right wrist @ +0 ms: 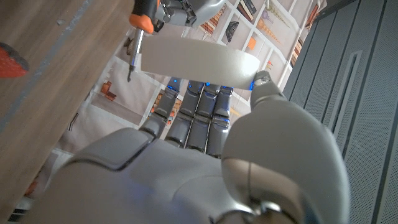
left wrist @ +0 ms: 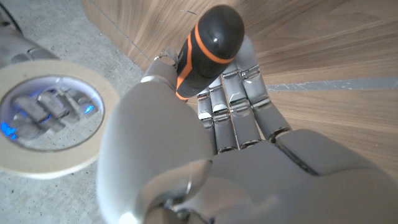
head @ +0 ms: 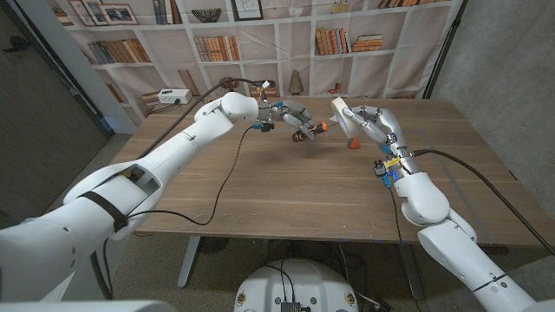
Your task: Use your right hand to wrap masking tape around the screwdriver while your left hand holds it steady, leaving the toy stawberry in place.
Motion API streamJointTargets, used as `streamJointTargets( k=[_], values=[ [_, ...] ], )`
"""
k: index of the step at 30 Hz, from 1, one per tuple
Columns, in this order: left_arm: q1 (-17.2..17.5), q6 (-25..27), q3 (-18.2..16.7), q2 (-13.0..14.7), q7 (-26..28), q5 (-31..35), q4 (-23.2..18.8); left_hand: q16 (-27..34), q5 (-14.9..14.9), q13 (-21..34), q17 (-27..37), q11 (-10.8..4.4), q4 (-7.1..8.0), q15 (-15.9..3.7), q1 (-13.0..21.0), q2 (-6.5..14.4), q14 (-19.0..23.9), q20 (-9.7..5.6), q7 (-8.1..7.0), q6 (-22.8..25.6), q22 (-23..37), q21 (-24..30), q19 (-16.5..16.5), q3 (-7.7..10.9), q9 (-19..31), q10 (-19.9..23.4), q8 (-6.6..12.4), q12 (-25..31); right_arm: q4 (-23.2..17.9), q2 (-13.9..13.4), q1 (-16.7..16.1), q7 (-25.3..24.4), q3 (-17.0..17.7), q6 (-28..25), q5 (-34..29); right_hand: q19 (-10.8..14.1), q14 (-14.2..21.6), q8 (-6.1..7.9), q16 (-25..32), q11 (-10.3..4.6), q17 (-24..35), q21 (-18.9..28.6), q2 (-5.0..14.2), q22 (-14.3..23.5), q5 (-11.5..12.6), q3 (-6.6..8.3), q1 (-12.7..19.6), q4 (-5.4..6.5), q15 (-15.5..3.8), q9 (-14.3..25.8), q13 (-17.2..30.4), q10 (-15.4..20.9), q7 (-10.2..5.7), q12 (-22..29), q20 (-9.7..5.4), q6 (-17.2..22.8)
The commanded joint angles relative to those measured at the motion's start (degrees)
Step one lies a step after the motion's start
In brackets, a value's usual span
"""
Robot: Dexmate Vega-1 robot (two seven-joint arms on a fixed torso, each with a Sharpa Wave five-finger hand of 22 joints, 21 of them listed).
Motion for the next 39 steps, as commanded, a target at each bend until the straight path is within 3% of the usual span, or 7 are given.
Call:
streamJointTargets(
  k=[1,7,13,21,32,39],
  values=[
    [-1.8,0.3,-1.7,-2.6,-6.6,-7.3,6.5,0.3,0.1,1.8,0.2,-6.22,-2.26,-16.80,-0.6,2.6,16.5,-5.45,-2.82,6.9,0.2,0.3,0.0,12.91,4.6,7.1,0.11,0.3,-1.0,-1.6,-2.1,-5.3,-1.8,-7.4,-1.8,-0.1,0.3,14.70,-0.2,-0.34,0.0,0.5,6.03,0.1,0.2,11.04,5.6,-0.06,-4.19,0.0,0.2,0.4,-0.22,0.2,0.11,0.5],
    [-2.5,1.0,-1.8,-3.1,-8.5,-8.7,8.0,0.2,0.1,1.8,0.2,-6.20,-2.33,-16.79,-0.6,2.6,16.5,-5.45,-2.78,7.0,0.2,0.4,0.1,13.01,4.7,7.0,0.07,0.2,-3.7,-2.6,-4.8,-7.9,-0.2,-9.3,-3.1,-0.1,0.2,14.74,-0.1,-0.30,0.0,0.6,6.10,0.1,0.2,11.05,5.7,-0.20,-4.22,-0.1,0.2,0.3,-0.13,0.3,0.13,0.5],
    [-3.9,2.5,-2.4,-5.0,-13.5,-12.2,12.4,0.3,0.1,1.9,0.3,-6.24,-2.41,-16.81,-0.5,2.6,16.7,-5.45,-2.63,7.1,0.2,0.5,0.1,13.14,4.7,7.0,-0.06,0.1,-5.1,-2.9,-6.7,-8.8,1.4,-9.4,-3.5,-0.2,0.2,14.78,0.0,-0.25,0.0,0.7,6.12,0.1,0.2,11.05,5.6,-0.22,-4.28,0.0,0.2,0.2,-0.09,0.4,0.09,0.4],
    [-7.6,7.5,-3.8,-9.6,-24.3,-18.5,24.1,0.2,0.0,2.0,0.3,-6.13,-2.48,-16.82,-0.5,2.6,16.8,-5.44,-2.55,7.1,0.2,0.6,0.2,13.27,4.9,7.2,-0.15,0.0,-5.2,-2.4,-7.2,-8.7,2.1,-8.2,-3.9,-0.3,0.1,14.78,0.0,-0.15,-0.1,0.9,6.13,0.0,0.1,11.07,5.5,-0.26,-4.29,-0.1,0.1,0.1,-0.16,0.4,0.10,0.4],
    [-10.0,13.4,-7.5,-14.3,-34.6,-23.7,36.3,0.3,-0.1,2.1,0.3,-5.91,-2.63,-16.82,-0.3,2.6,16.9,-5.45,-2.35,7.2,0.2,0.8,0.4,13.50,5.0,7.4,-0.40,-0.2,-5.5,-2.0,-7.2,-8.2,2.0,-8.0,-4.6,-0.4,0.0,14.82,0.1,-0.10,0.0,1.1,6.15,0.0,0.1,11.16,5.5,-0.34,-4.32,-0.3,0.2,-0.1,-0.08,0.6,0.06,0.4],
    [-10.1,13.6,-9.8,-15.9,-38.5,-25.1,38.8,0.3,-0.1,2.4,0.2,-5.86,-2.74,-16.83,-0.1,2.6,17.1,-5.47,-2.14,7.3,0.2,1.0,0.5,13.61,5.2,7.5,-0.43,-0.1,-6.7,-1.8,-7.5,-8.5,2.1,-9.2,-5.6,-0.5,0.0,14.88,0.2,-0.32,-0.1,1.3,6.14,0.0,0.1,11.15,5.4,-0.37,-4.29,-0.3,0.0,0.0,-0.16,0.6,0.03,0.3]
  ],
)
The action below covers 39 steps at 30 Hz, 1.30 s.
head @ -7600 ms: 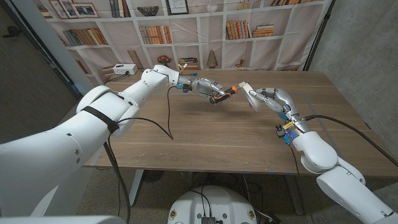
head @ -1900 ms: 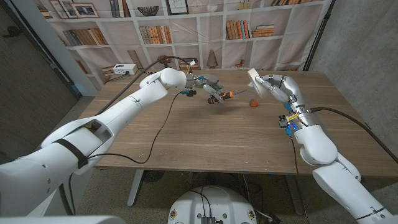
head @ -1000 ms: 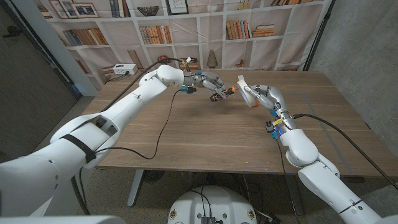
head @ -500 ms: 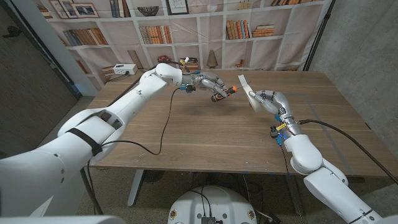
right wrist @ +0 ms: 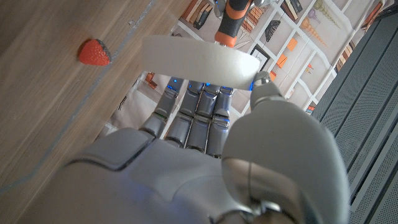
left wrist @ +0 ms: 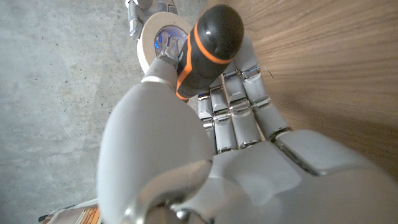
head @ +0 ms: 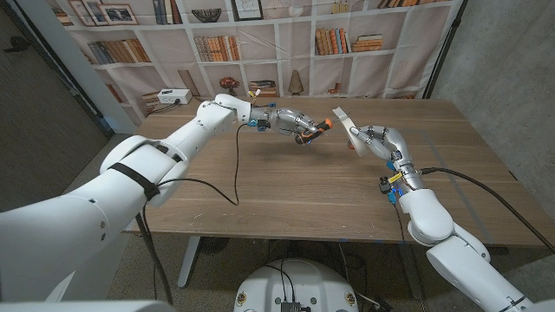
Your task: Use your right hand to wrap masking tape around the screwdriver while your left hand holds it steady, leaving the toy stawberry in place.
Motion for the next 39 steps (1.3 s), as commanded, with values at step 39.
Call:
streamJointTargets(
  k=[39],
  values=[
    [-1.5,5.7,7.1,-0.3,-11.9,-17.1,4.0,0.5,-0.2,2.1,0.3,-6.08,-2.83,-16.90,0.2,2.4,16.3,-5.70,-2.45,6.7,0.1,0.9,0.6,14.16,5.9,7.3,-0.13,-0.4,7.0,1.6,10.2,1.2,-4.7,-4.4,-0.1,-0.5,-0.4,15.20,0.4,-0.17,-0.1,1.0,5.99,-0.1,0.4,11.28,5.4,-0.43,-4.32,0.2,0.0,-0.3,-0.09,0.9,0.00,0.1]
  ],
)
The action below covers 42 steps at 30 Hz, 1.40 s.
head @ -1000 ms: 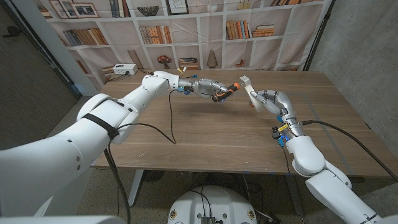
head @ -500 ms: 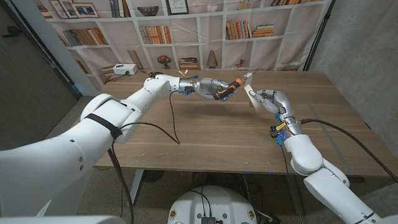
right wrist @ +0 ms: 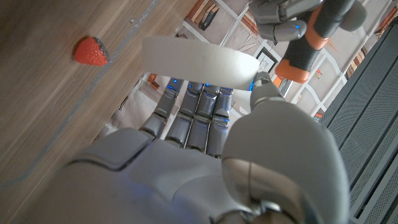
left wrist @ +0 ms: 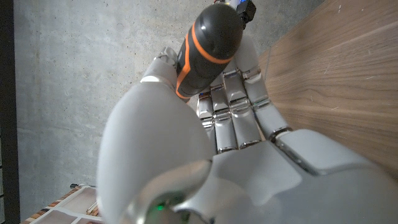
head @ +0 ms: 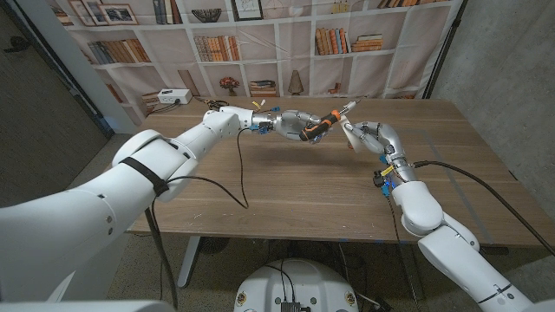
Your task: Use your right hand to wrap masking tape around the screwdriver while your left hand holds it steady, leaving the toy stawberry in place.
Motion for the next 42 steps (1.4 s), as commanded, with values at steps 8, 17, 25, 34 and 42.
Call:
streamJointTargets(
  k=[8,17,25,34,42],
  values=[
    [0.7,1.8,2.5,2.3,-0.2,-1.6,-4.6,0.3,0.2,0.3,0.0,-6.31,-2.79,-17.01,0.2,2.4,15.4,-5.79,-3.03,6.2,0.2,0.5,0.4,14.25,5.9,7.1,-0.39,0.0,10.4,1.3,9.1,0.5,-4.4,1.3,2.2,-0.4,-0.4,14.91,0.5,-0.04,0.1,0.7,5.80,-0.1,0.2,11.30,5.5,-0.42,-4.24,0.1,0.2,0.0,-0.26,0.4,-0.11,0.1],
    [2.6,4.1,-0.5,2.6,0.1,2.2,-8.5,0.3,0.1,0.3,0.0,-6.31,-2.75,-17.00,0.2,2.4,15.4,-5.76,-2.94,6.3,0.2,0.6,0.4,14.34,6.1,7.1,-0.56,-0.2,14.2,1.8,12.3,-1.8,-6.4,0.9,1.2,-0.4,-0.7,14.91,0.5,-0.06,-0.1,0.8,5.83,-0.1,0.2,11.30,5.5,-0.44,-4.25,0.0,0.2,-0.1,-0.17,0.4,-0.13,0.0],
    [4.5,7.2,-2.7,3.5,1.1,5.5,-13.2,0.3,0.1,0.5,0.0,-6.32,-2.79,-17.02,0.2,2.4,15.4,-5.75,-2.91,6.2,0.2,0.7,0.4,14.46,6.2,7.1,-0.80,-0.2,15.9,2.3,13.9,-4.5,-7.3,2.9,-0.9,-0.4,-0.8,15.02,0.5,-0.02,-0.2,1.0,5.85,-0.1,0.2,11.35,5.4,-0.44,-4.38,0.1,0.2,-0.2,-0.27,0.5,-0.27,-0.1],
    [5.4,9.5,-2.7,4.8,1.3,7.9,-16.4,0.2,-0.1,0.4,-0.1,-6.14,-2.85,-17.04,0.3,2.5,15.5,-5.81,-2.59,6.2,0.2,0.9,0.4,14.61,6.4,7.2,-1.06,-0.5,17.6,4.3,14.8,-9.7,-7.1,7.2,-4.3,-0.3,-0.8,14.84,-0.3,-0.37,-1.0,1.0,5.89,-0.2,0.3,11.48,5.0,-0.01,-4.86,-0.3,-0.5,-0.7,-0.64,0.1,-0.74,-0.5],
    [5.8,9.8,-2.4,5.6,1.3,9.0,-18.3,0.2,-0.3,0.7,-0.1,-6.05,-2.92,-17.05,0.4,2.5,15.6,-5.81,-2.50,6.3,0.2,1.0,0.4,14.75,6.6,7.2,-1.25,-0.5,19.1,5.6,15.5,-10.8,-6.7,10.6,-4.3,-0.4,-1.1,14.79,-0.6,-0.71,-1.0,1.0,5.90,-0.2,0.3,11.32,4.5,0.49,-5.15,-0.4,0.1,-1.6,-1.01,0.2,-1.46,-0.9]
  ],
)
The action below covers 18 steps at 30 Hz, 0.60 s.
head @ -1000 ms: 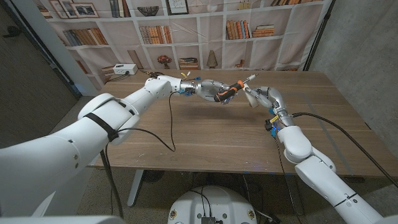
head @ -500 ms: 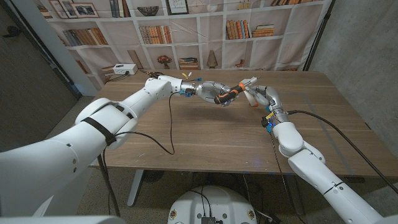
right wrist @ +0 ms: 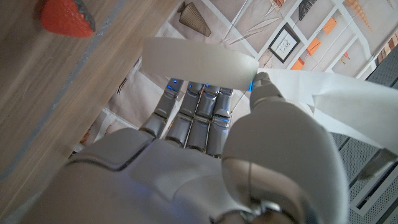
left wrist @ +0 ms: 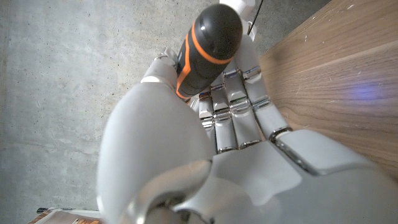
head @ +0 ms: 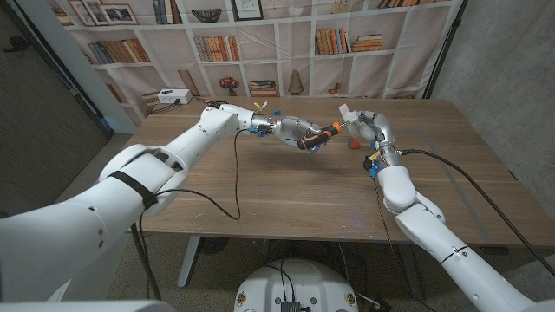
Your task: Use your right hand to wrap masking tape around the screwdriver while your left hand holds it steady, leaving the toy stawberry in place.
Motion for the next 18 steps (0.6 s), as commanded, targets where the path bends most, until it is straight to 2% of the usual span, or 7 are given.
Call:
streamJointTargets(
  k=[1,8,15,18],
  values=[
    [1.2,1.7,-0.2,1.5,0.5,2.4,-3.9,0.2,0.2,0.2,0.3,-6.31,-2.93,-17.11,0.5,2.5,15.5,-5.95,-2.81,5.9,0.2,0.4,0.3,14.76,6.6,6.9,0.29,0.3,2.7,2.2,1.5,-3.0,0.3,5.8,-0.7,0.0,-0.5,14.12,-0.2,-0.55,0.1,0.3,5.44,0.1,0.4,11.31,4.9,0.53,-5.25,0.2,0.2,-0.4,-0.55,-0.1,-0.79,0.2],
    [1.8,1.9,-0.4,2.1,1.7,2.6,-5.1,0.3,0.0,0.2,0.4,-6.28,-2.96,-17.12,0.5,2.5,15.6,-5.98,-2.79,5.9,0.2,0.4,0.2,14.83,6.7,6.8,0.07,0.2,4.1,3.1,2.1,-0.3,0.2,11.6,2.6,0.3,-0.6,14.25,-0.4,-0.57,0.1,0.3,5.44,0.0,0.5,11.33,4.7,0.73,-5.27,0.3,0.1,-0.5,-0.63,-0.1,-2.06,-0.1],
    [3.5,3.1,-1.2,3.6,5.5,2.3,-8.9,0.3,-0.1,0.2,0.4,-6.37,-2.95,-17.11,0.5,2.5,15.5,-5.98,-2.79,6.1,0.2,0.5,0.1,14.89,6.8,6.9,-0.10,0.1,3.4,3.7,2.4,-0.3,0.6,17.0,1.2,0.3,-0.7,14.32,-0.6,-0.55,0.3,0.3,5.49,0.0,0.7,11.51,4.6,0.94,-5.41,0.2,0.0,-0.5,-0.67,0.0,-2.52,-0.2],
    [3.9,3.3,-1.3,4.0,6.5,2.2,-9.5,0.2,-0.1,0.3,0.2,-6.32,-2.92,-17.11,0.5,2.5,15.5,-5.94,-2.70,6.2,0.2,0.5,0.1,14.91,6.8,6.9,-0.21,0.0,3.1,3.5,2.6,1.6,0.5,18.9,2.5,0.3,-0.6,14.34,-0.7,-0.69,0.4,0.3,5.45,-0.1,0.7,11.63,4.6,0.96,-5.46,0.2,0.1,-0.5,-0.72,0.1,-2.60,-0.2]
  ],
)
